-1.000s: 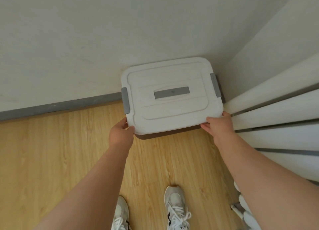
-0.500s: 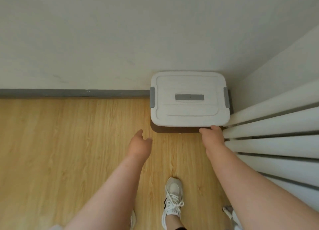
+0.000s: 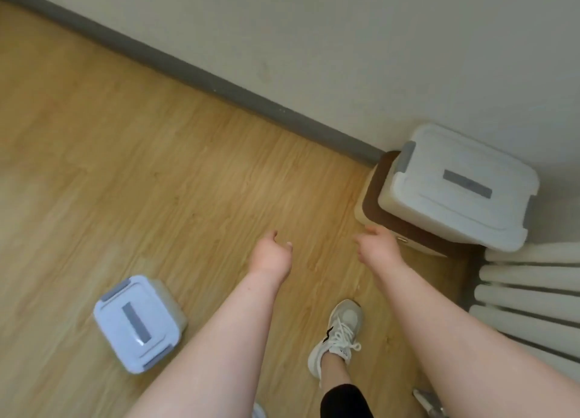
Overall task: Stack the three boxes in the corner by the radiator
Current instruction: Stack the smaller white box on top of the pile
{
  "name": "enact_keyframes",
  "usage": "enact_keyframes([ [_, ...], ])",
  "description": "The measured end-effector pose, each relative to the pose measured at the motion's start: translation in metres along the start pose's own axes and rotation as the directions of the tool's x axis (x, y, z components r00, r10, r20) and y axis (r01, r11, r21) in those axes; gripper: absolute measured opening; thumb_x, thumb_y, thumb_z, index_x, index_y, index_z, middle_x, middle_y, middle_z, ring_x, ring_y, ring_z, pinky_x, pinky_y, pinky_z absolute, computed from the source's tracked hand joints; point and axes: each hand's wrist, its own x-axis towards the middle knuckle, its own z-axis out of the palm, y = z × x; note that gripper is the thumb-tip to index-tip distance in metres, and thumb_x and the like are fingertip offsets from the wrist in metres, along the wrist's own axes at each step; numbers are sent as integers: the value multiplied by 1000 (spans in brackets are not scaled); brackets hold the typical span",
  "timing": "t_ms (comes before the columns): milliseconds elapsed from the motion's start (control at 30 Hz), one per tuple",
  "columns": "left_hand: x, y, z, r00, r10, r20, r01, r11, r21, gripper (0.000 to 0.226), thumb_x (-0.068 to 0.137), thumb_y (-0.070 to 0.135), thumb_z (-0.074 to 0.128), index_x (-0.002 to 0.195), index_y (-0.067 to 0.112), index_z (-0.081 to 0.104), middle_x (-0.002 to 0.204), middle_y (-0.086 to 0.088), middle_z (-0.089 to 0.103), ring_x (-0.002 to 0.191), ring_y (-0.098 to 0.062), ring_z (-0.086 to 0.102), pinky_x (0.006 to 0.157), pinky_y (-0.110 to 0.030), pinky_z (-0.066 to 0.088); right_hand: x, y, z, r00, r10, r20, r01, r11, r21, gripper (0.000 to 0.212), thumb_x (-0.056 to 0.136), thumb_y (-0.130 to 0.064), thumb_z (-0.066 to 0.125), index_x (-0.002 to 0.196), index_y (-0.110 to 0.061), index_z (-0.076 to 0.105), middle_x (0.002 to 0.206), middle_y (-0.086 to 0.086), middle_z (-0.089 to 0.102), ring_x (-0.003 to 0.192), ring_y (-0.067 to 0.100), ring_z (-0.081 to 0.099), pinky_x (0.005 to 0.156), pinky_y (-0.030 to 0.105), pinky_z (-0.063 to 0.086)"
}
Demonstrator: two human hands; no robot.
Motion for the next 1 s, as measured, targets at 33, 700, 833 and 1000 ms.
enact_keyframes([
  [33,-1,-7,-6,1000,-2,-4,2,1000,-19,51,93,24,51,142,13,39,137,-13,53,122,-30,53,99,-31,42,-4,-1,8,1000,9,0,-9,1000,0,50,88,-13,59,136,-7,46,97,12,56,87,27,54,81,37,45],
  [700,14,-379,-202,817,-557,-152,342,679,-650,46,94,24,50,138,13,42,139,-8,50,117,-27,53,81,-25,37,-166,37,428,781,-147,607,532,665,-524,51,86,-12,55,136,-19,48,69,-6,52,52,12,49,49,25,41],
  [833,37,-420,-186,764,-635,-113,363,567,-739,48,93,25,50,139,12,42,140,-8,50,120,-29,52,87,-27,38,-156,51,479,701,-208,682,680,482,-553,50,87,-16,54,137,-22,48,75,-9,48,62,12,52,59,28,43],
  [1000,77,-454,-160,693,-719,-52,351,399,-847,50,92,22,52,138,9,39,139,-9,49,119,-30,52,81,-27,37,-123,63,534,608,-230,760,786,307,-536,52,88,-18,54,139,-24,44,136,7,50,86,21,58,74,30,45],
])
